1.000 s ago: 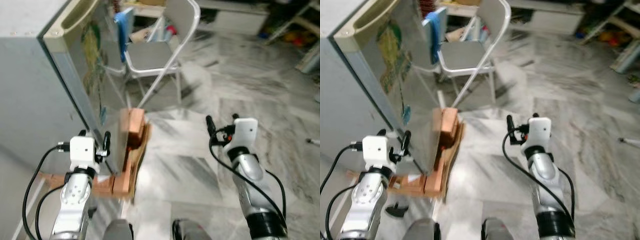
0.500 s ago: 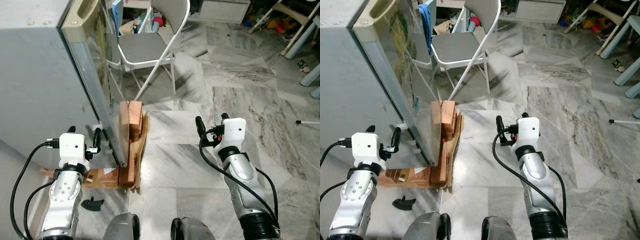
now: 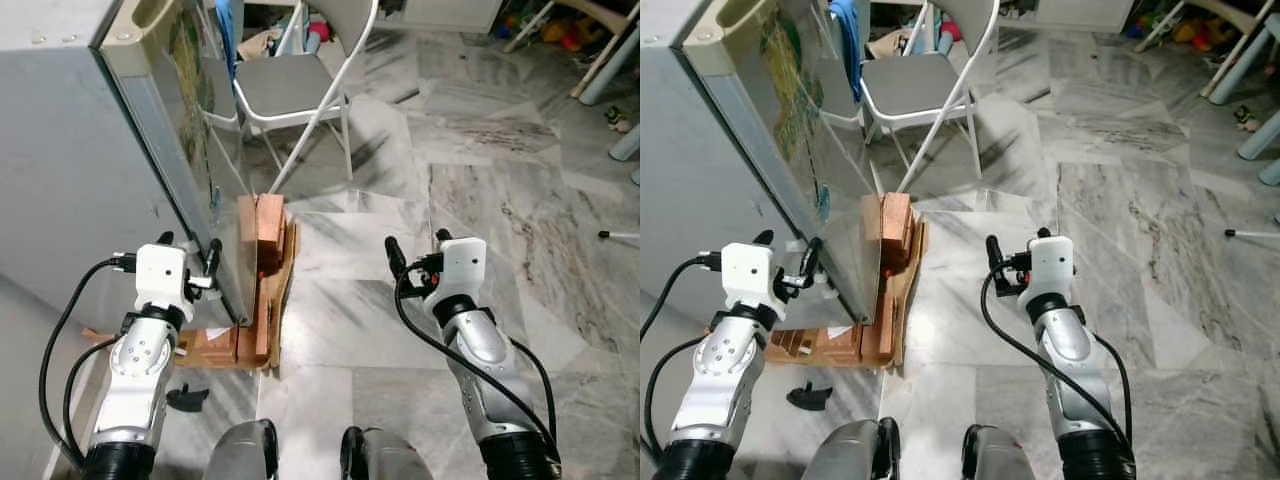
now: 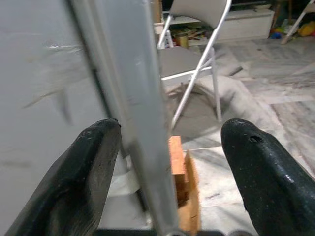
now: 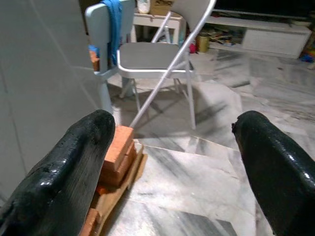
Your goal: Restocking fridge
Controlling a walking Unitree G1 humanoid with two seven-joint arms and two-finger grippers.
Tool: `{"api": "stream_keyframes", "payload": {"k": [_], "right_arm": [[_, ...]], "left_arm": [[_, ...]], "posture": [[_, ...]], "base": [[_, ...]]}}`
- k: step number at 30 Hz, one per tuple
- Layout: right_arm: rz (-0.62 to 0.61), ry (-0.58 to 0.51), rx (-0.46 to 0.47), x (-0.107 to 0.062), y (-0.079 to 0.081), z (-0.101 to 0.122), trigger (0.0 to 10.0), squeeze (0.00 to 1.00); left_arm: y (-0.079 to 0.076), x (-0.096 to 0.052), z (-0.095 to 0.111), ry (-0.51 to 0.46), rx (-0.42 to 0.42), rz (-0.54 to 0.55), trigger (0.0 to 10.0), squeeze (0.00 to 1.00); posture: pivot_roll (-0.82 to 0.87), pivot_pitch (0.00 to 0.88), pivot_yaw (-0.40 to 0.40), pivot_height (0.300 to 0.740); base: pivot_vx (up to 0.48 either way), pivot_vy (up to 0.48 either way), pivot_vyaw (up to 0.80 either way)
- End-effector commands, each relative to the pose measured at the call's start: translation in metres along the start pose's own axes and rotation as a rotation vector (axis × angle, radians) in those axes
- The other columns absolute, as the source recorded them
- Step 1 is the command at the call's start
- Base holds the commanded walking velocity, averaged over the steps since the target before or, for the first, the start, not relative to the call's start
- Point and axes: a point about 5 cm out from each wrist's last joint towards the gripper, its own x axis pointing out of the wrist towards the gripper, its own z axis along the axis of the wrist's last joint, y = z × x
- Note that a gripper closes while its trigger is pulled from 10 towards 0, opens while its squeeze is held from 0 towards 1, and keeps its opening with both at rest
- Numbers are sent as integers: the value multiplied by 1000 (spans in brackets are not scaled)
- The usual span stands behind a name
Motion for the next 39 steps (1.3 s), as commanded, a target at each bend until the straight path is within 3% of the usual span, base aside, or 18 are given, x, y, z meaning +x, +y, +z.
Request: {"api": "stream_keyframes", "payload": {"k": [1,10,14,23,28,30,31,32,34,36,37,38,39], "right_arm": [[18,20,7,-2,2,0,10000,0],[89,98,-2,-23,-2,-10,10000,0],[73,137,-24,-32,-12,-17,10000,0],[99,136,-22,-26,-5,-13,10000,0],[93,175,-36,-28,-7,-18,10000,0],[92,237,-80,-30,-9,-26,10000,0],[84,326,-116,-36,-15,-39,10000,0],[83,365,-128,-39,-18,-45,10000,0],[88,402,-126,-42,-20,-50,10000,0],[91,445,-127,-46,-22,-56,10000,0],[93,458,-126,-47,-23,-58,10000,0],[91,464,-122,-47,-23,-58,10000,0],[91,464,-120,-47,-23,-58,10000,0]], "left_arm": [[-2,5,-3,14,-30,-1,10000,0],[-2,23,-2,7,-48,44,10000,0],[3,30,0,-5,-31,97,10000,0],[2,47,5,-19,-32,129,10000,0],[-9,60,15,-43,-31,63,10000,0],[-20,67,24,-61,-33,-2,10000,0],[-39,77,39,-105,-11,-108,10000,0],[-47,82,47,-125,-5,-154,10000,0],[-61,86,62,-188,53,-217,10000,0],[-78,90,82,-261,49,-283,10000,0],[-95,90,98,-318,37,-347,10000,0],[-134,84,128,-415,-18,-503,10000,0],[-145,80,135,-439,-35,-551,10000,0]], "posture": [[81,146,-39,740],[60,136,-52,740],[45,120,-60,740],[35,105,-66,740],[34,105,-64,740],[37,105,-64,740],[42,104,-64,740],[43,104,-64,740],[41,101,-60,740],[37,101,-57,740],[32,98,-53,740],[31,97,-52,740],[32,97,-52,740]], "base": [[0,0,0],[0,0,0],[0,0,0],[0,0,0],[0,0,0],[0,0,0],[0,0,0],[0,0,0],[0,0,0],[0,0,0],[0,0,0],[0,0,0],[0,0,0]]}}
